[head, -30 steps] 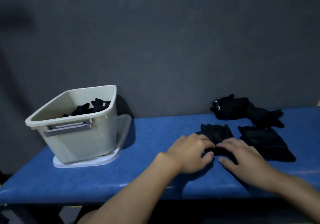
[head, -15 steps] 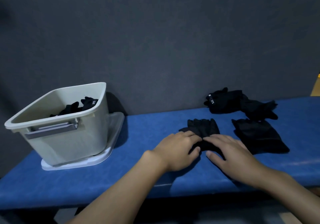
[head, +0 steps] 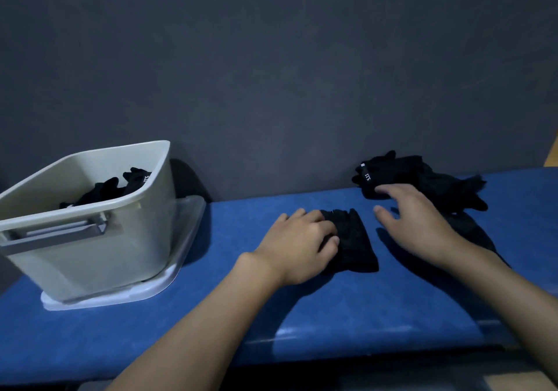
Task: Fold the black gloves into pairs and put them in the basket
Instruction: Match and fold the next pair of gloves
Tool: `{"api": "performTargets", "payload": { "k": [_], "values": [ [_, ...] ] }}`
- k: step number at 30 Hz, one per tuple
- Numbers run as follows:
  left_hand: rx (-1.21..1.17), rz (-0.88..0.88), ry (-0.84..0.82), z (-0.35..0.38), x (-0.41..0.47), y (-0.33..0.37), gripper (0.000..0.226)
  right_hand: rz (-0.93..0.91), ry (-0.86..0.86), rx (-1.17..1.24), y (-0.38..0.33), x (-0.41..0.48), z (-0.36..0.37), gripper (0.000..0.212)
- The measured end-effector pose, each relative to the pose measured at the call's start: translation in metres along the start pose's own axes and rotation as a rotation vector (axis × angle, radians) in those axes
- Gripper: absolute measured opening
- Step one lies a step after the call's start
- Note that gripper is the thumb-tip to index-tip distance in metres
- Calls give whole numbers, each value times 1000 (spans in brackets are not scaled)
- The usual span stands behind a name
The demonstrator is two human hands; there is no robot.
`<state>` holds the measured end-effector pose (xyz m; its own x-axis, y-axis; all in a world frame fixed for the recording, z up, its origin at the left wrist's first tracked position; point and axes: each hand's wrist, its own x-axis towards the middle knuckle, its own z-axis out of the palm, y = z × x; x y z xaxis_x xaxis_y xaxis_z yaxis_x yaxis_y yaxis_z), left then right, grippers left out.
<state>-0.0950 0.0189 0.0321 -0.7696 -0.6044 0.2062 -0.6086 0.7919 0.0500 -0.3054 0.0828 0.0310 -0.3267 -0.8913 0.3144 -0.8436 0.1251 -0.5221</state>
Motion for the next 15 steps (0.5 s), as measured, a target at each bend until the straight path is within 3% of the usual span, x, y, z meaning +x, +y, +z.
{"api": "performTargets", "payload": {
  "k": [4,15],
  "values": [
    [50,-7,17,4,13,-4,36,154,-63,52,8,20,7,54],
    [-55,-40,77,9,42,-9,34,287,-69,-16,13,46,19,59]
  ]
}}
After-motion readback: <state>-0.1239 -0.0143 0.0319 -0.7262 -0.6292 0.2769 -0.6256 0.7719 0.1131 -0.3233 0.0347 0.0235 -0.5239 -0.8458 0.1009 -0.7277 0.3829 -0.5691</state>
